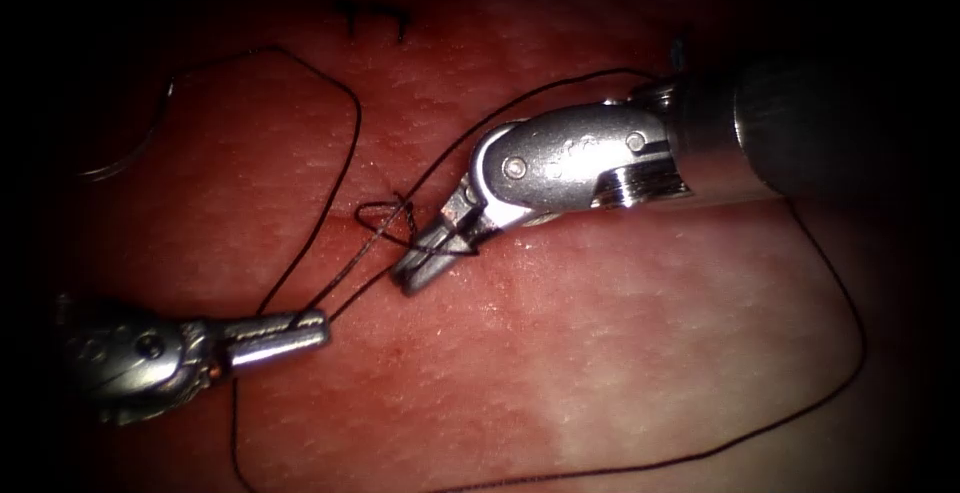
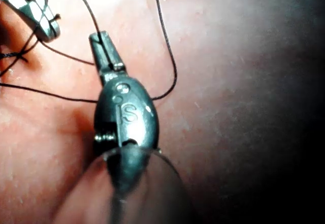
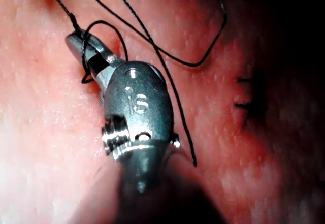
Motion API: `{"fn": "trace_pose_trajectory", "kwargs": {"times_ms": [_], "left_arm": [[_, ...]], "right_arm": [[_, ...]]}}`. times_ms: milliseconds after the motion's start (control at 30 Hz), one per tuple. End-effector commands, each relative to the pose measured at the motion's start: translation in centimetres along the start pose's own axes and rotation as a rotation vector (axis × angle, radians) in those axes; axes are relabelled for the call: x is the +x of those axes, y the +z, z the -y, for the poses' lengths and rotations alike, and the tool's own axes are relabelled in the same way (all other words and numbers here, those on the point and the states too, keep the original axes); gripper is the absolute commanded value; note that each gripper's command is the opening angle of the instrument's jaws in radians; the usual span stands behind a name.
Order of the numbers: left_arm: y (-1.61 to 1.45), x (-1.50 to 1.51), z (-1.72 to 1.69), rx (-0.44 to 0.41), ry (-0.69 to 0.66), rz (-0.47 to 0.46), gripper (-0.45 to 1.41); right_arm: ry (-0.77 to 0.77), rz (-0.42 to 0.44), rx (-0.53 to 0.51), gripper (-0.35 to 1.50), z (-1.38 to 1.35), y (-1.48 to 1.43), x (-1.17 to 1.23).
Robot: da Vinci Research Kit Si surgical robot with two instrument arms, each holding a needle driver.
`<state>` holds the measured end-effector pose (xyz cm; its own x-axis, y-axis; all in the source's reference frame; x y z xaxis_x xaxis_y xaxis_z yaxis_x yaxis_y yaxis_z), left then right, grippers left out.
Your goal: Wound Closure
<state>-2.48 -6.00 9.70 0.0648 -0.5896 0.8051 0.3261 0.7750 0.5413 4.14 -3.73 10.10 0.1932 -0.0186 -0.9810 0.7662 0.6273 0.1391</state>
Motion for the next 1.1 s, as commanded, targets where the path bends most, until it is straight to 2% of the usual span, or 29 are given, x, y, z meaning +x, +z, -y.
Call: {"fn": "trace_pose_trajectory", "kwargs": {"times_ms": [33,433,733,800,1100], "left_arm": [[0.01,0.09,0.15,0.007,-0.009,0.000,-0.45],[-0.12,-0.17,1.01,0.090,-0.031,0.010,-0.45],[-0.17,-0.31,1.46,0.159,-0.052,0.017,-0.45],[-0.17,-0.37,1.68,0.199,-0.063,0.020,-0.45],[-0.12,-0.22,2.10,0.285,-0.099,0.004,-0.45]], "right_arm": [[0.008,0.005,-0.011,-0.35,-0.13,0.00,-0.09],[0.030,0.036,-0.084,-0.35,-0.34,-0.21,-0.31],[0.037,0.043,-0.101,-0.35,-0.42,-0.22,-0.33],[0.041,0.046,-0.110,-0.35,-0.47,-0.22,-0.35],[0.060,0.072,-0.164,-0.35,-0.62,-0.28,-0.45]]}}
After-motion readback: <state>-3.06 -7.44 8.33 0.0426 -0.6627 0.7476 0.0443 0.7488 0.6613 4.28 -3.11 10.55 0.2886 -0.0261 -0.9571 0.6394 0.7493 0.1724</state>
